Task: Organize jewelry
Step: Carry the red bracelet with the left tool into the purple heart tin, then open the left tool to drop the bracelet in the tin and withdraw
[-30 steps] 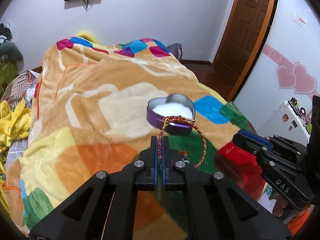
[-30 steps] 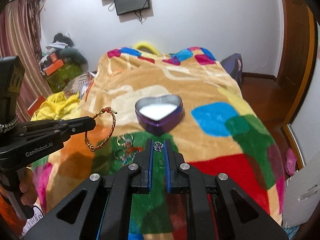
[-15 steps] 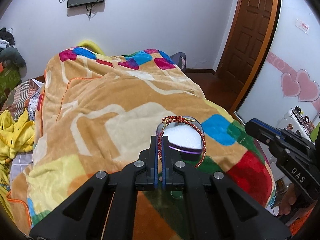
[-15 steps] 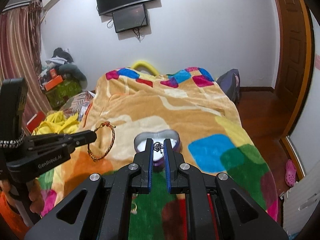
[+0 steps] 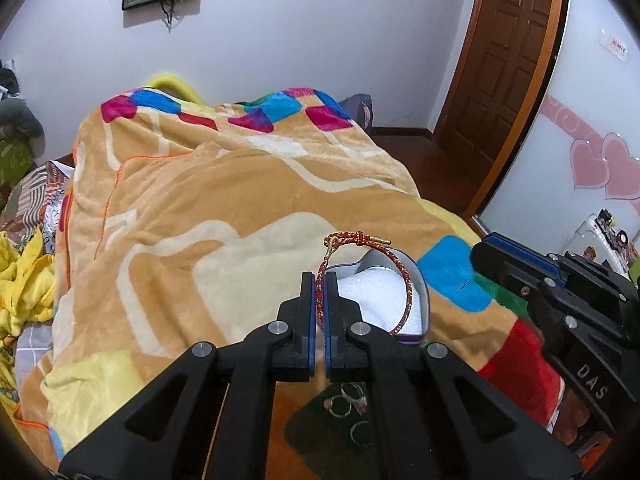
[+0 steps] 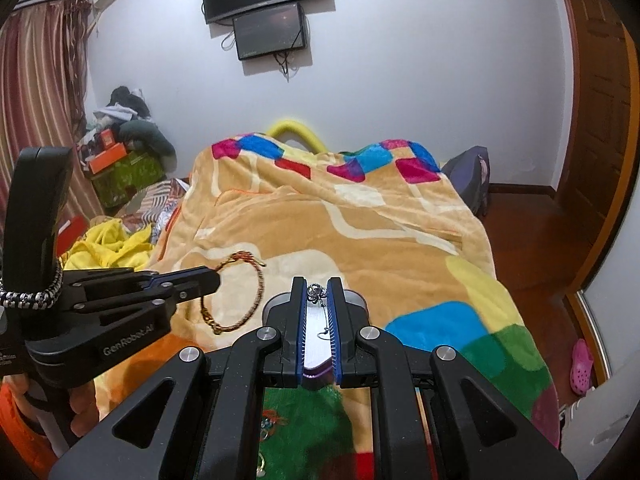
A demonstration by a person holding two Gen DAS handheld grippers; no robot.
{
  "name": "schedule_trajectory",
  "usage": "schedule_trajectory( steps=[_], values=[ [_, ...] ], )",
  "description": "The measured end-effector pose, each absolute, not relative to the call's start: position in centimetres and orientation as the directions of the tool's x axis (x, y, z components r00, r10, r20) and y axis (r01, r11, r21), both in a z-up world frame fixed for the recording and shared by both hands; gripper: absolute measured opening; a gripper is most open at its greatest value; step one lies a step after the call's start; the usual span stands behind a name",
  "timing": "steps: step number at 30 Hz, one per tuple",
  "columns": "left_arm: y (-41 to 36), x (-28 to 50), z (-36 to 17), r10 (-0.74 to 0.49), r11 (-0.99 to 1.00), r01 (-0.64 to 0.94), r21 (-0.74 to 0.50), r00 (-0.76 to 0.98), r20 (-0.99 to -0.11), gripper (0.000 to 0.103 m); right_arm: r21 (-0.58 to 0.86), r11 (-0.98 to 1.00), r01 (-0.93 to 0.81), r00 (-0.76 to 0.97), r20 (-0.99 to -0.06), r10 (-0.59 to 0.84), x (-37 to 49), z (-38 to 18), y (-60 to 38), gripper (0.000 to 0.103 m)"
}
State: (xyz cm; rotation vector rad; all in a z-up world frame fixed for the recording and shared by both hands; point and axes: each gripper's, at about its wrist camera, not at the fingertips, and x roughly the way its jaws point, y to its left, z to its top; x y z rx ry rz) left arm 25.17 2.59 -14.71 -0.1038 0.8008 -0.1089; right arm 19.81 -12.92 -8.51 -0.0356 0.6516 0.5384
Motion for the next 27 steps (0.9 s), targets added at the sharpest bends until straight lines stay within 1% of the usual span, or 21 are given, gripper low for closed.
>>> schedule_trajectory(
  steps=[11,16,27],
  values=[
    [1.5,28.7,-17.3,-0.133,0.991,0.084,-0.104,0.637,-0.759,0.001,0.175,0.862,-0.476,0.594,-0.659,0.462,22.4,-11.3,-12.4,0.009],
    [1.1,29.9,-18.1,-0.144,0.989,0.103,-0.103,0.615,-0.775,0.001,0.200,0.856,-0.477,0.569,-0.672,0.474,23.1,-11.7,-12.5,0.009],
    [0.7,29.9,-18.7,-0.175,0.984,0.142,-0.111,0.610,-0.773,0.001,0.193,0.842,-0.504,0.521,-0.710,0.474,23.6,-12.6,-11.9,0.009]
  ],
)
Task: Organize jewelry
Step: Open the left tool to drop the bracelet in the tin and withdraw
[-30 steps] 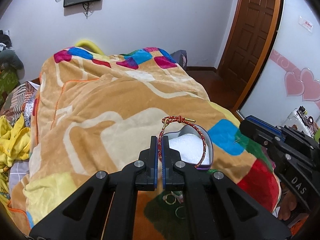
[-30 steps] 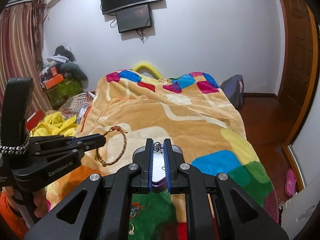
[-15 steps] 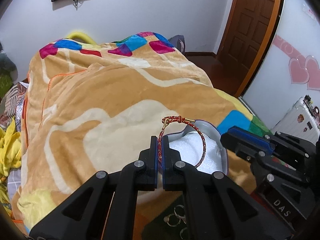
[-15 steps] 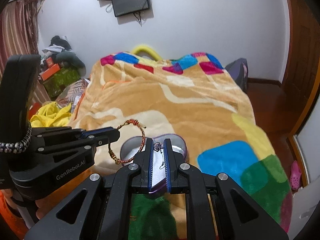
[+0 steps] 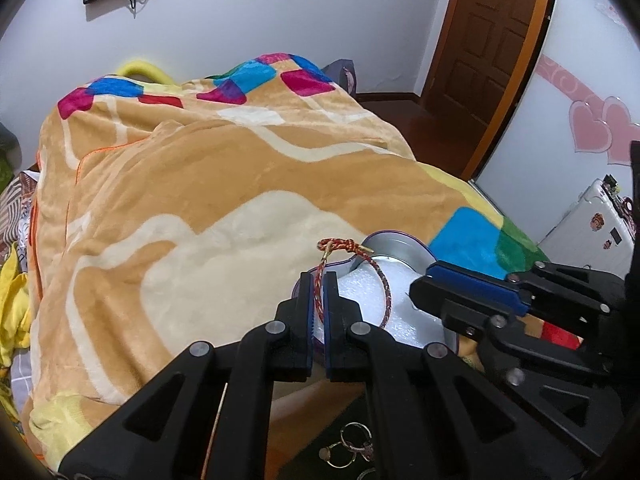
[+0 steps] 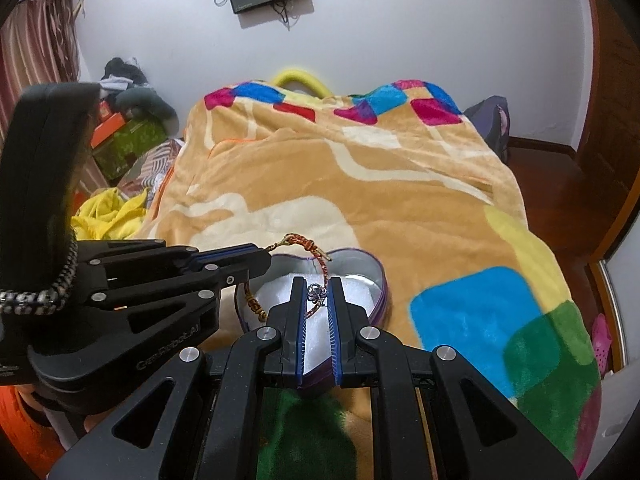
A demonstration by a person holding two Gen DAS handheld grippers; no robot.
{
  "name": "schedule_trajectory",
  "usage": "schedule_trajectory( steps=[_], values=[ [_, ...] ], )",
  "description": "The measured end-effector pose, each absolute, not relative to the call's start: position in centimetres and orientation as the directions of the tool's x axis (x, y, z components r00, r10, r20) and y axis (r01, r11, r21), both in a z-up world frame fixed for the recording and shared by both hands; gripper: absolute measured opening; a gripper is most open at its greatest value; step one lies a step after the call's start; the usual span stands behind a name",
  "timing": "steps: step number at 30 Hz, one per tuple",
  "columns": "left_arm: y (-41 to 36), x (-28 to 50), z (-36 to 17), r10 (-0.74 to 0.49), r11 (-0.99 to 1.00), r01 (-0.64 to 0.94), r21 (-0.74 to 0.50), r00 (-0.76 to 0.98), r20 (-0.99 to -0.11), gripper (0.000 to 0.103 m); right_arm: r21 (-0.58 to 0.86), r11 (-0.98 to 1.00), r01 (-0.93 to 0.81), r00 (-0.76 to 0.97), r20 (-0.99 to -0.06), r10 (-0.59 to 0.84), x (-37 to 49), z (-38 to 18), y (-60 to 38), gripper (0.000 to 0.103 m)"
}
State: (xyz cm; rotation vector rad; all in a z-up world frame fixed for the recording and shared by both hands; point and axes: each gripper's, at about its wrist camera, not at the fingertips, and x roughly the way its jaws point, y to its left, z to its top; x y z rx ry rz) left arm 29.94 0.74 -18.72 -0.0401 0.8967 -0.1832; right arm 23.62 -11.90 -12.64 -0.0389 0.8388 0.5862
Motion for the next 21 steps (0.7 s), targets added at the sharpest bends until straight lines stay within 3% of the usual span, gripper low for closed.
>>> schedule_trajectory(
  steps=[16,21],
  values=[
    [1.5,27.6,-17.3,-0.172,0.985,0.126,-0.119,0.625,-0.762,0.012,0.171,0.853,-0.493,0.478,-0.766,0.429,23.1,-13.0,-11.7,0.011],
    [2.1,26.3,-16.4,-0.155,0.988,0.107,-0.113,0.642,-0.751,0.022,0.157,0.861,-0.485,0.495,-0.762,0.418,22.5,-12.2,-11.9,0.021]
  ],
)
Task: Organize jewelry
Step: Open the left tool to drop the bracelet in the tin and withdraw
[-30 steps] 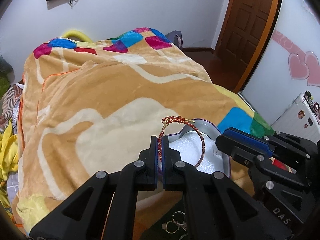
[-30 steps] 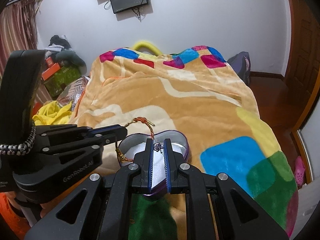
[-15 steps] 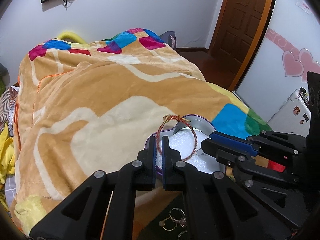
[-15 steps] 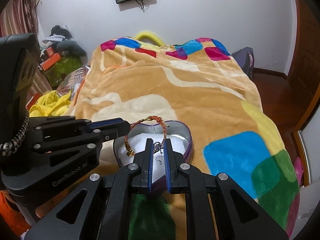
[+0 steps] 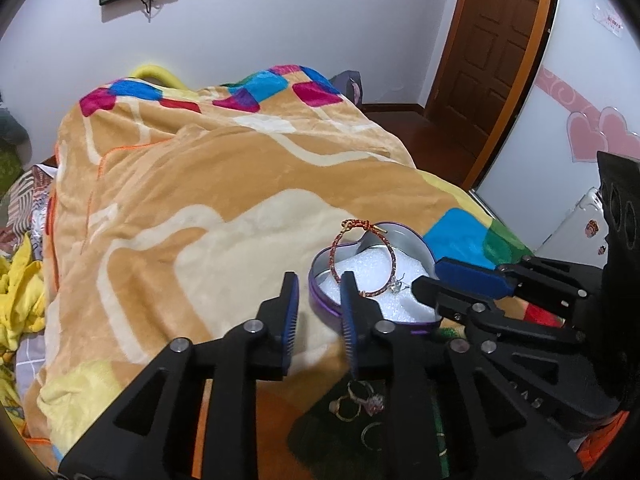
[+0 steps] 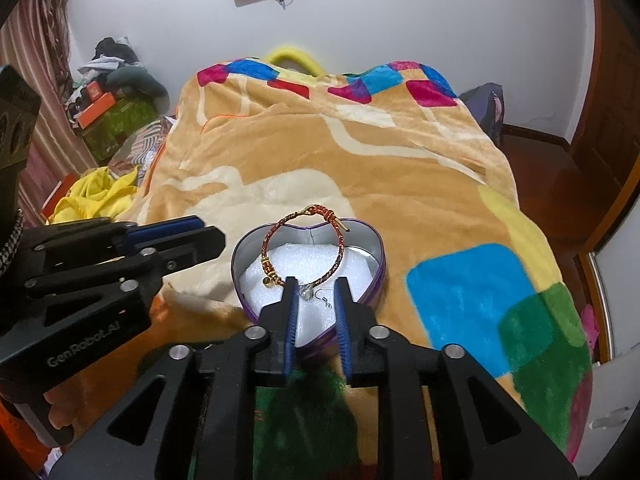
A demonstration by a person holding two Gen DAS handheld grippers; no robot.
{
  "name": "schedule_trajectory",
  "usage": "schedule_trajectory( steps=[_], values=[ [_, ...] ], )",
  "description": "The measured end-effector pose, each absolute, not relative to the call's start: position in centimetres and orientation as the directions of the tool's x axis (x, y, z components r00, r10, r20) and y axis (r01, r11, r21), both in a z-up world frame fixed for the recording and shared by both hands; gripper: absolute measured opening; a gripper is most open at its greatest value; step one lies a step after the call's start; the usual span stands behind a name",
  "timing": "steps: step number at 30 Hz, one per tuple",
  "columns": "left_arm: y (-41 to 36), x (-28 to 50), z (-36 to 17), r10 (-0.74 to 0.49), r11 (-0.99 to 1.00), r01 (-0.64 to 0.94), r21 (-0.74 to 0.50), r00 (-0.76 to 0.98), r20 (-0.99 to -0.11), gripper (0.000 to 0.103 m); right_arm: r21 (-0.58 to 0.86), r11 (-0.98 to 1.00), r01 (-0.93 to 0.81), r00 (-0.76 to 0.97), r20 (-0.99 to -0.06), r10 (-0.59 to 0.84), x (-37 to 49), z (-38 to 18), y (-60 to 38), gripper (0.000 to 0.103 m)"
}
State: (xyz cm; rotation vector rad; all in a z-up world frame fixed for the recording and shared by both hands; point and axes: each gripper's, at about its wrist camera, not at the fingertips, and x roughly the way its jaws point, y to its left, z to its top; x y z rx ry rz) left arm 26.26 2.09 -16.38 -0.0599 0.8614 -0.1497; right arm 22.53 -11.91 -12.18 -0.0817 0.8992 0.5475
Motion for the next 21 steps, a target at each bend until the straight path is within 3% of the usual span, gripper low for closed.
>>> schedule_trajectory(
  steps=[5,16,18,21],
  values=[
    [2.7,24.7,-15.1,-0.147,0.989,0.090,-0.116,0.663,-0.734,0.032,0.155,0.864,-0.480,0.512,-0.750,0.419,21.9,-11.1,-12.2,0.023],
    [3.0,20.7,-12.7,-0.132,0.991,0.076,-0.109,0.701,-0.701,0.044,0.117,0.866,-0.486,0.568,-0.710,0.415,18.8,-8.3,-13.2,0.025],
    [3.0,20.1,-12.5,-0.131,0.991,0.076,-0.109,0.703,-0.699,0.046,0.110,0.866,-0.487,0.574,-0.707,0.413,18.3,-8.2,-13.2,0.037],
    [2.8,19.2,-12.6,-0.128,0.992,0.080,-0.101,0.699,-0.704,0.048,0.092,0.864,-0.495,0.575,-0.711,0.405,17.4,-8.6,-13.1,0.040]
  ],
)
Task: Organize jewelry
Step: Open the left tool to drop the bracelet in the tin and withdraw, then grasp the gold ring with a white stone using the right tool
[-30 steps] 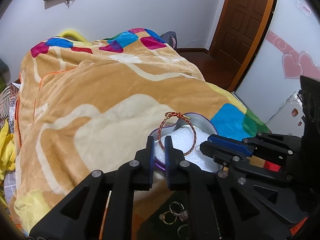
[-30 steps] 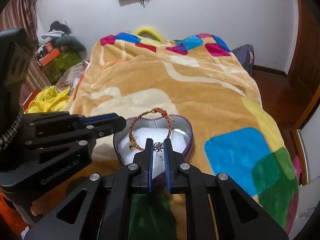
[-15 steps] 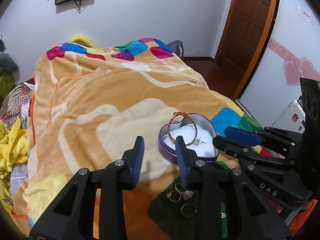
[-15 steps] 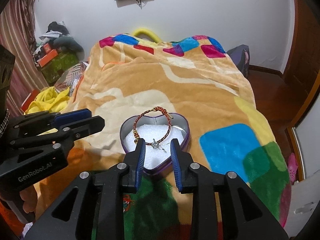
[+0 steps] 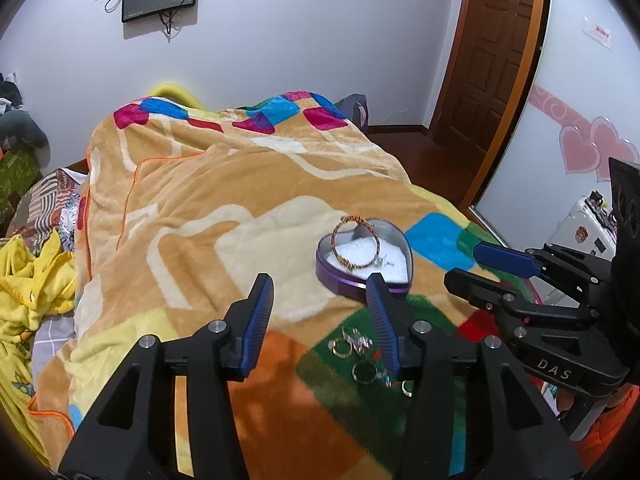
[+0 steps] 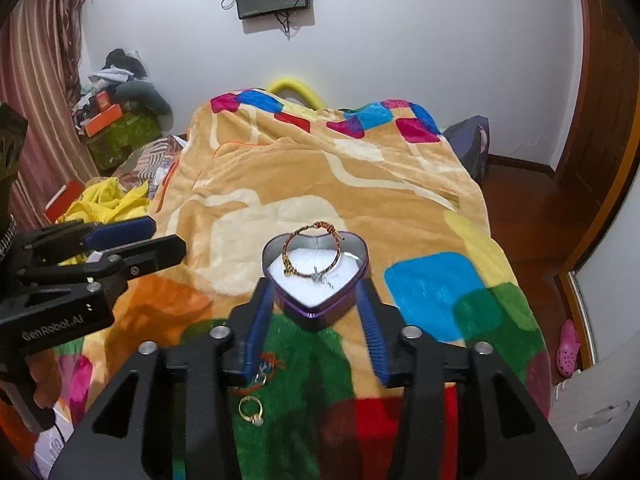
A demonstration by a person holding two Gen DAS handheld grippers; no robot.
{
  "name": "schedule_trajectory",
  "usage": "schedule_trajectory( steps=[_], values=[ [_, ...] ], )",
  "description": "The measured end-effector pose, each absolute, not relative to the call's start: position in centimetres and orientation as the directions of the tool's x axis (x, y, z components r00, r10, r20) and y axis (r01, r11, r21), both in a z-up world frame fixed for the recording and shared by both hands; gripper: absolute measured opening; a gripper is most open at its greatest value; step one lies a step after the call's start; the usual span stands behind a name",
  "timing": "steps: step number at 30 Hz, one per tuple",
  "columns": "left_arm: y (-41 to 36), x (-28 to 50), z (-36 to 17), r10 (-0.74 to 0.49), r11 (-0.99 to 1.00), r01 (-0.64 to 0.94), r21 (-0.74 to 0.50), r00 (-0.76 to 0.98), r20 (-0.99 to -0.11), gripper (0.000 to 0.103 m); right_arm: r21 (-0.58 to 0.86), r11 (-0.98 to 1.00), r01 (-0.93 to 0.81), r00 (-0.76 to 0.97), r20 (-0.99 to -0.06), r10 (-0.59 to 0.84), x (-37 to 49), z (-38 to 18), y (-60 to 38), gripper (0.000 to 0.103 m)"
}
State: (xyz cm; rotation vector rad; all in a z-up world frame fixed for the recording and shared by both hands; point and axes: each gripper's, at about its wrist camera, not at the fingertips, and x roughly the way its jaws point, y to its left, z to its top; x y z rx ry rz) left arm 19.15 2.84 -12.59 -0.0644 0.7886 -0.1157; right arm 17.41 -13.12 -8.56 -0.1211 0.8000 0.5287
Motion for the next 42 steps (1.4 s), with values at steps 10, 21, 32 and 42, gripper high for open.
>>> schedule_trajectory(
  steps=[10,21,32,42],
  values=[
    [3.3,16.8,-15.4,-0.122,0.993,0.072,-0.099,0.637,-0.761,0.048,0.090,0.851,-0.518,0.515,-0.762,0.394,14.9,-11.5,-12.6,0.040],
    [3.0,14.9,-18.2,-0.141,0.990,0.099,-0.102,0.578,-0.803,0.048,0.045,0.815,-0.577,0.439,-0.825,0.356,12.7,-15.5,-11.2,0.040],
    [1.8,15.6,-19.0,-0.172,0.983,0.148,-0.105,0.570,-0.803,0.048,0.104,0.830,-0.548,0.459,-0.792,0.402,13.2,-15.0,-12.2,0.017],
    [0.3,17.8,-21.2,-0.229,0.970,0.186,-0.155,0.494,-0.839,0.033,0.121,0.843,-0.524,0.477,-0.778,0.408,13.7,-14.5,-13.5,0.017]
  ],
)
